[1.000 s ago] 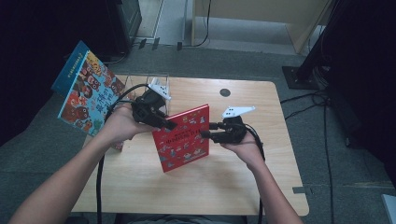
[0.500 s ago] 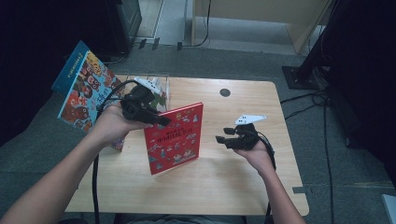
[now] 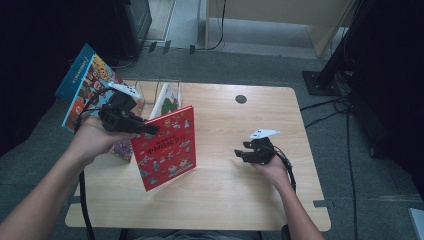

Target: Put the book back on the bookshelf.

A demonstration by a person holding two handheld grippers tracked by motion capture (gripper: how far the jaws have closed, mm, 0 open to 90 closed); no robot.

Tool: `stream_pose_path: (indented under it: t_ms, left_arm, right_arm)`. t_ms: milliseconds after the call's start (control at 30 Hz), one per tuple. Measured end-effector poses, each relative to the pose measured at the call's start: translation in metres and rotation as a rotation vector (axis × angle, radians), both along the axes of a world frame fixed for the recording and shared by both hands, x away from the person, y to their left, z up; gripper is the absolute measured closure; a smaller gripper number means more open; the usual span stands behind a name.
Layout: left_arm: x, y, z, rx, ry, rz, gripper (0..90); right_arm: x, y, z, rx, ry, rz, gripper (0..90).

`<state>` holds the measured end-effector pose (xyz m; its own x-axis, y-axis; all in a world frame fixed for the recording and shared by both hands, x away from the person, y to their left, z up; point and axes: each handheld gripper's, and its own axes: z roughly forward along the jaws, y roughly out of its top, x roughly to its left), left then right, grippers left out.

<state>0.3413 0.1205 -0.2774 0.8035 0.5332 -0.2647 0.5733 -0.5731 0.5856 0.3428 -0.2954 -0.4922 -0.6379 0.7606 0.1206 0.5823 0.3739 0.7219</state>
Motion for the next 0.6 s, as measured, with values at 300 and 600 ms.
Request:
stream_pose_path:
  t_ms: [300,600]
  left_arm:
    - [-0.007,0.029,-0.001,0.001,0.022,0.078,79.7]
    - [-0.011,0.058,0.001,-0.038,0.01,0.161,79.7]
  right_arm:
    - [0.007,0.003,-0.014,-0.02,-0.008,-0.028,45.6]
    - [0.01,0.005,-0.022,-0.05,-0.011,-0.035,45.3]
